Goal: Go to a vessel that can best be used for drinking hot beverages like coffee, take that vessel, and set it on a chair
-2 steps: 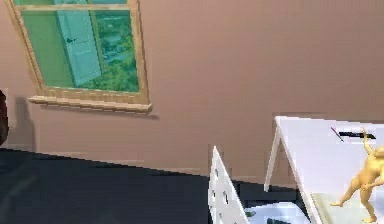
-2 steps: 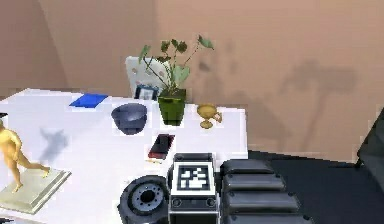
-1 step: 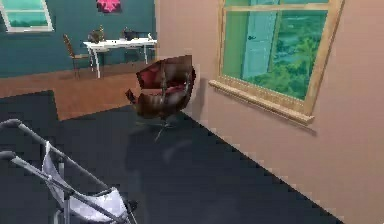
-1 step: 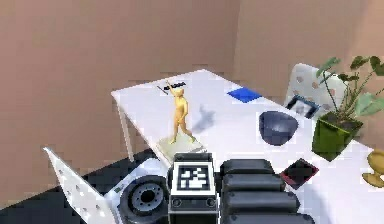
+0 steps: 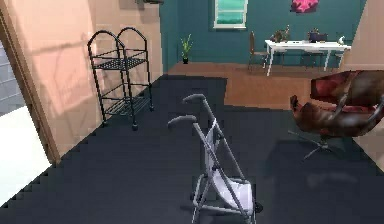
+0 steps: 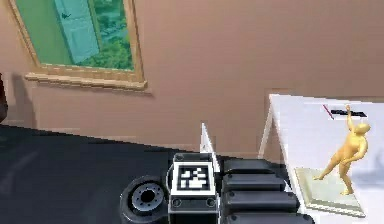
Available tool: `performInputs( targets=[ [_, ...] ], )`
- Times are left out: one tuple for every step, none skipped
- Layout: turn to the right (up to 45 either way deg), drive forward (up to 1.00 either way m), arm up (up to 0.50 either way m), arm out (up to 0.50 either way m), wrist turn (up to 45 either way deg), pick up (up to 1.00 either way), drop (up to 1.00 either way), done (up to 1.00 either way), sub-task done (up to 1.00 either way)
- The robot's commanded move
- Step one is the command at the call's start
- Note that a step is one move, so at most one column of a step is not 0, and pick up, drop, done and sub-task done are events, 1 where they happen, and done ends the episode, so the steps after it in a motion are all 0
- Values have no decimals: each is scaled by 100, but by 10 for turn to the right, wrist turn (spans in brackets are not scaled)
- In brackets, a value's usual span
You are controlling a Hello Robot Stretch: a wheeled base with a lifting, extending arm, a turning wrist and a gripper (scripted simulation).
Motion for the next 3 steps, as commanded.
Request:
performInputs(
  targets=[
    [-180, 0, 0, 0, 0, 0, 0, 0, 0],
    [0, 20, 0, 0, 0, 0, 0, 0, 0],
    [450, 0, 0, 0, 0, 0, 0, 0, 0]
  ],
)
